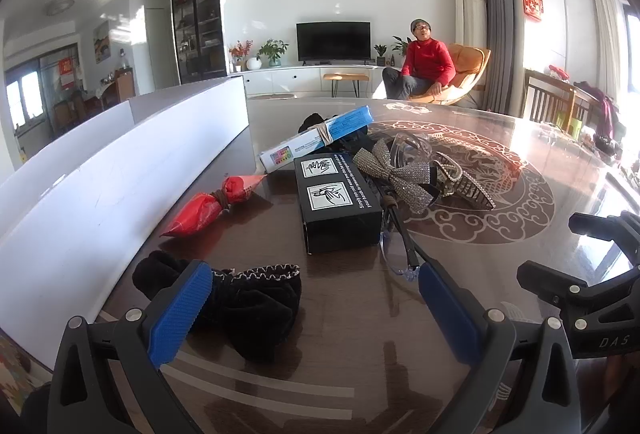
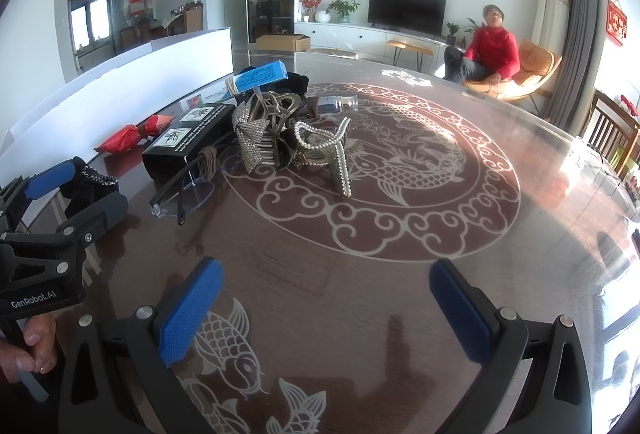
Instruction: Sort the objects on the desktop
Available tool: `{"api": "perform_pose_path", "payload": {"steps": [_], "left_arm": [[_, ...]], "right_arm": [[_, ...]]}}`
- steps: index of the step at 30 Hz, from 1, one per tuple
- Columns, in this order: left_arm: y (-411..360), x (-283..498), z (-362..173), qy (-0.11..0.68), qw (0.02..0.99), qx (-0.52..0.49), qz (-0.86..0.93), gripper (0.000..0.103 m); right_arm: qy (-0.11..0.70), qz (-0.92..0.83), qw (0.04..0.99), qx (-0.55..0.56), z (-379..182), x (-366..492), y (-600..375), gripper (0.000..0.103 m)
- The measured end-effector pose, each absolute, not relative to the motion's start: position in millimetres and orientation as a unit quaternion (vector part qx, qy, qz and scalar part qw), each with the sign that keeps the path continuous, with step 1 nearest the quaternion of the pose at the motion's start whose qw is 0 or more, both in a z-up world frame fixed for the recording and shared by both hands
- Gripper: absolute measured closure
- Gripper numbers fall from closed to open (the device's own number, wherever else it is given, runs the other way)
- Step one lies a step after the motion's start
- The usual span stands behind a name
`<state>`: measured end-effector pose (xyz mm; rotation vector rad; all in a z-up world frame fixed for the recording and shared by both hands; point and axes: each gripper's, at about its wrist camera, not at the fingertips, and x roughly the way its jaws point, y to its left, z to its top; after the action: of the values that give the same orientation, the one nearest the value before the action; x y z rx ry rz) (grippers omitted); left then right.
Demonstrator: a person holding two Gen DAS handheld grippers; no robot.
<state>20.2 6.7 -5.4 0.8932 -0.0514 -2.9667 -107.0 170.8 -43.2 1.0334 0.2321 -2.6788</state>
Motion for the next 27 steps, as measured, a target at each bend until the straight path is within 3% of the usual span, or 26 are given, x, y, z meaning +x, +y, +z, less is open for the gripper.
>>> {"api": "perform_pose_path", "payload": {"steps": [27], "left_arm": [[5.1,20.0,-7.0,-0.006,0.016,0.295,-0.955,0.0]], "right_arm": [[0.072,-0.92,0.138,0.36,-45.8,-109.6,170.6,0.0]]}}
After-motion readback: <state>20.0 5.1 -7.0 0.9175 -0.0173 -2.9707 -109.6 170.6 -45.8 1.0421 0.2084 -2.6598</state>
